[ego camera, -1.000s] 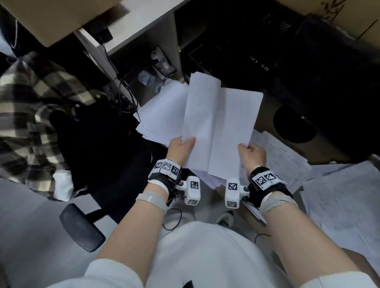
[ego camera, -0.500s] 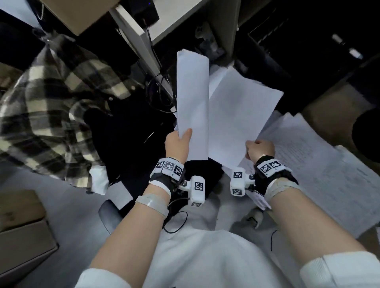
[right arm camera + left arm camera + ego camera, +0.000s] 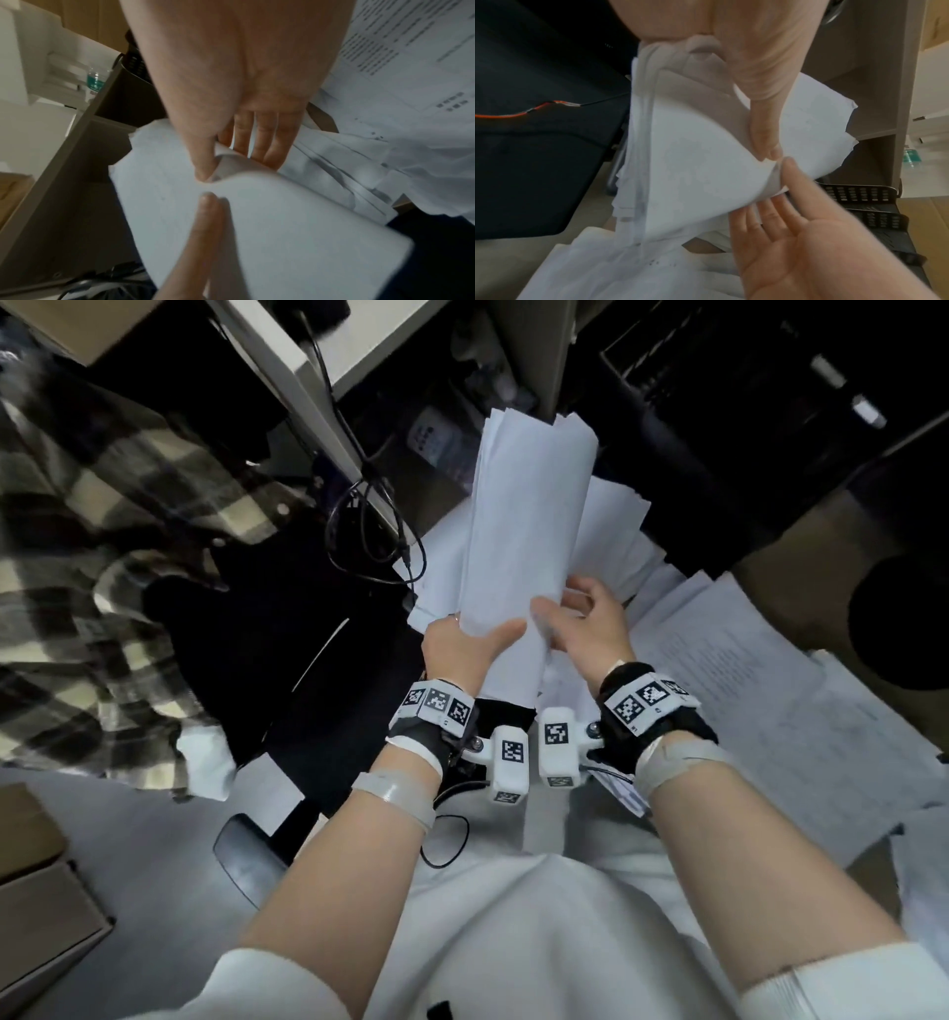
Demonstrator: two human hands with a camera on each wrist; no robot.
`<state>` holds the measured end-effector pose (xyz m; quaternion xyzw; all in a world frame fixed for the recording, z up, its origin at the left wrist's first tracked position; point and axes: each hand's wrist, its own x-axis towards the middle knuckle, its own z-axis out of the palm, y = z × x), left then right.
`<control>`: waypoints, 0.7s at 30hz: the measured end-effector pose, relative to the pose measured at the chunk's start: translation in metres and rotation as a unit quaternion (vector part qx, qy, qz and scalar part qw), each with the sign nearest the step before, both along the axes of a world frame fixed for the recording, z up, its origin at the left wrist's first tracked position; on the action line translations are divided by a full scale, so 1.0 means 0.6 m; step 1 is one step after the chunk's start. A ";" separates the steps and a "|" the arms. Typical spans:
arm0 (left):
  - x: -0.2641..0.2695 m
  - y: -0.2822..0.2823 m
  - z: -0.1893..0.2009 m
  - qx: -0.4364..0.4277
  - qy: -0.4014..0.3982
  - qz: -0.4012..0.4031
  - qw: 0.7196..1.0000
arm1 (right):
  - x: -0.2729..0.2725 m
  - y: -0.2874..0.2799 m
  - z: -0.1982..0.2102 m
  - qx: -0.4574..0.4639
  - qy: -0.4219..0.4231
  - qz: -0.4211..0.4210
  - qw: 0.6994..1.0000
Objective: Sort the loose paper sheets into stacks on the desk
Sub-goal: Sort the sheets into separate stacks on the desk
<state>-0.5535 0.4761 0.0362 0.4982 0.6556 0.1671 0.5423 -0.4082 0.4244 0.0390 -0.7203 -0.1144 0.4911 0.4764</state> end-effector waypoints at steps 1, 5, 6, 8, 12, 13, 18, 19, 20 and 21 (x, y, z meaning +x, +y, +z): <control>0.008 0.000 0.006 0.000 -0.014 0.009 1.000 | 0.003 -0.003 0.001 -0.004 -0.005 -0.007 1.000; 0.021 -0.003 0.018 -0.007 -0.029 0.022 0.999 | 0.029 -0.008 0.000 0.000 0.025 -0.025 0.999; 0.021 -0.005 0.021 -0.015 -0.034 0.025 0.999 | 0.036 -0.008 0.002 0.003 0.032 -0.030 0.999; 0.020 -0.008 0.019 -0.025 -0.050 0.029 0.998 | 0.047 -0.007 0.006 0.005 0.040 -0.033 0.999; 0.029 -0.011 0.028 -0.011 -0.046 0.005 0.999 | 0.056 -0.008 0.010 0.016 0.046 -0.026 0.998; 0.033 -0.010 0.030 -0.013 -0.043 0.000 0.999 | 0.057 -0.009 0.010 0.020 0.038 -0.020 0.999; 0.052 -0.011 0.037 -0.007 -0.030 -0.027 0.999 | 0.059 -0.014 0.015 0.033 0.011 -0.019 0.999; 0.054 -0.013 0.037 -0.001 -0.027 -0.034 0.999 | 0.058 -0.016 0.012 0.032 -0.002 -0.014 0.999; 0.054 -0.013 0.034 0.005 -0.025 -0.038 0.999 | 0.058 -0.018 0.010 0.029 -0.015 -0.007 0.999; 0.054 -0.014 0.031 0.011 -0.018 -0.038 0.999 | 0.057 -0.020 0.009 0.022 -0.024 0.004 0.999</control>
